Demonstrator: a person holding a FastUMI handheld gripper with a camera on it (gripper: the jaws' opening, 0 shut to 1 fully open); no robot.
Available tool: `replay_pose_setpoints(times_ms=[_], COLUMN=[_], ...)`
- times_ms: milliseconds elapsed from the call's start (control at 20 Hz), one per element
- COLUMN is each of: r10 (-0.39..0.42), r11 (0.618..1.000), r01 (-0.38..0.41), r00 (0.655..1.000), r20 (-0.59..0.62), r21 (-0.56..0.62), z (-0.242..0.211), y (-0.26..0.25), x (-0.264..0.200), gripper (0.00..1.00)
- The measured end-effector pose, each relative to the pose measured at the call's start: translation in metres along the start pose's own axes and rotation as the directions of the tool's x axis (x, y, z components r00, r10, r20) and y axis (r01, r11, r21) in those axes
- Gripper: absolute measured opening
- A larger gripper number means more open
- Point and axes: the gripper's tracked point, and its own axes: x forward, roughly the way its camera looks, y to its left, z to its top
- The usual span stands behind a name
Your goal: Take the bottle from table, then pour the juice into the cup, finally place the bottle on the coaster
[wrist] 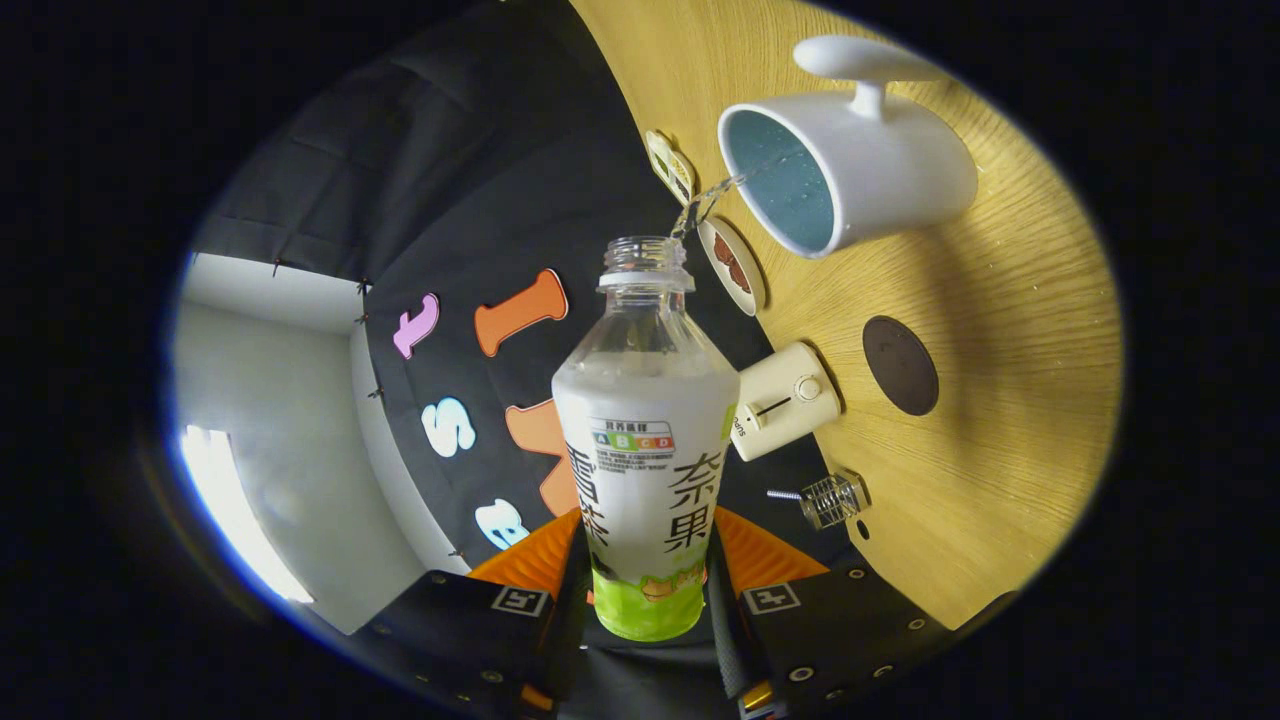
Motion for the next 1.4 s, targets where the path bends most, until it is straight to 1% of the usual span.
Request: replay_pose_setpoints(times_ms=[200, 350, 600, 750, 1400], r10=[0.007, 0.002, 0.010, 0.039, 0.087], r11=[0.999, 0.999, 0.995, 0.990, 0.964], r01=[-0.007, -0.002, -0.012, -0.043, -0.101], r00=[1.000, 1.000, 1.000, 0.999, 0.994], r20=[0.007, 0.013, 0.020, 0.035, 0.069], r21=[0.048, 0.054, 0.097, 0.136, 0.245], z=[0.004, 0.006, 0.006, 0.008, 0.012], y=[0.004, 0.002, 0.005, 0.011, 0.026], x=[0.005, 0.004, 0.006, 0.006, 0.010], gripper=[0.56, 0.56, 0.56, 0.56, 0.56])
